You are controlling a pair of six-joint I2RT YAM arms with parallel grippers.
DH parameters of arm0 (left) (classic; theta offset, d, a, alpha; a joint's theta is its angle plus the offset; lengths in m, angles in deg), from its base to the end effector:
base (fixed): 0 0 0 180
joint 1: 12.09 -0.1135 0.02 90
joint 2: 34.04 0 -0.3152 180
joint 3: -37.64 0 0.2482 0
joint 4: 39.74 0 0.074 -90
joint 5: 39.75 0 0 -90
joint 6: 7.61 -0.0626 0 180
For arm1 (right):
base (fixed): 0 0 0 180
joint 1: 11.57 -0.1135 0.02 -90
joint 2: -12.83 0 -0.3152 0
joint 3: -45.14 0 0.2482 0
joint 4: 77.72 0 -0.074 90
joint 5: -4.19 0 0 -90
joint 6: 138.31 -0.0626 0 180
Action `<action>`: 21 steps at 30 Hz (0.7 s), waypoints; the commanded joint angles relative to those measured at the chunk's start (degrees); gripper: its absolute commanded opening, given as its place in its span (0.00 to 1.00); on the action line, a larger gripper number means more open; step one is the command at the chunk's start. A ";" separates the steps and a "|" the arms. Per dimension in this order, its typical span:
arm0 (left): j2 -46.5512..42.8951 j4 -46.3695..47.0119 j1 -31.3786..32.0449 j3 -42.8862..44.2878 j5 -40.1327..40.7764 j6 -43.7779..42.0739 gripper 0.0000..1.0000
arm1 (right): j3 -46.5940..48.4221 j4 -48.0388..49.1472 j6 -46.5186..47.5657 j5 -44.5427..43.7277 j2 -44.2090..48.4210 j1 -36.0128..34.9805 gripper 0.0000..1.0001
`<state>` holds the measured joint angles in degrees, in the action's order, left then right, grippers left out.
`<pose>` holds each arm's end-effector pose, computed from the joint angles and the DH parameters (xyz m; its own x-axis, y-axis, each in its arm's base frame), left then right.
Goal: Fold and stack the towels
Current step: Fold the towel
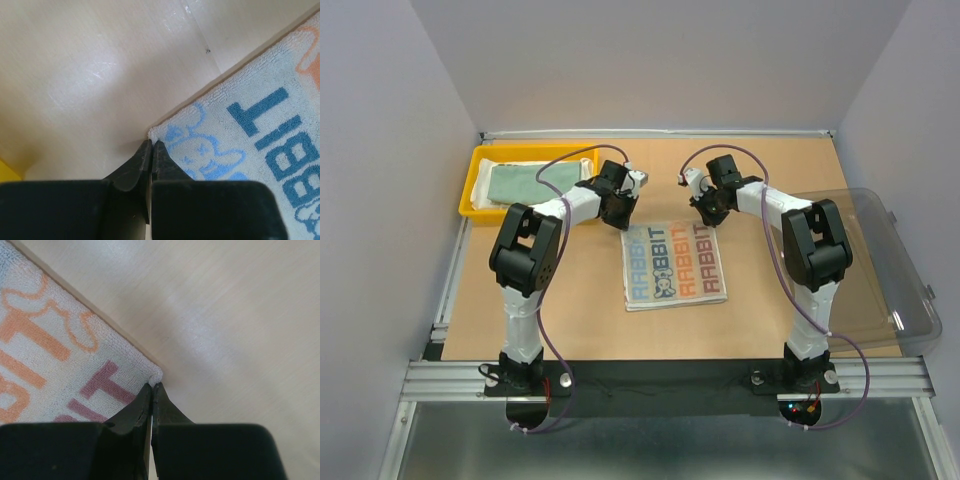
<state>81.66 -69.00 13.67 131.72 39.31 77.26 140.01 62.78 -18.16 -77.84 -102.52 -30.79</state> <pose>0.4207 -0.2162 0.2010 -0.6481 0.4102 -0.6416 0.5949 0.7987 -0.0902 0.4273 0.1581 0.1938 -0.5103 -0.7047 -0.4929 -0.7492 0.6457 -0.1475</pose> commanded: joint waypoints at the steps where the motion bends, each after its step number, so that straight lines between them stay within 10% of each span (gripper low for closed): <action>1: 2.60 -3.63 -1.41 -1.43 0.57 -1.64 0.00 | -0.64 -1.03 -0.18 -3.48 0.30 0.06 0.01; 21: -14.70 1.64 -1.33 -5.11 -2.15 -2.44 0.00 | -5.98 2.67 -9.39 -6.47 15.15 -0.02 0.01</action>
<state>72.09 -67.90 12.99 129.93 38.04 74.40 136.95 63.98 -24.35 -81.98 -90.92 -31.32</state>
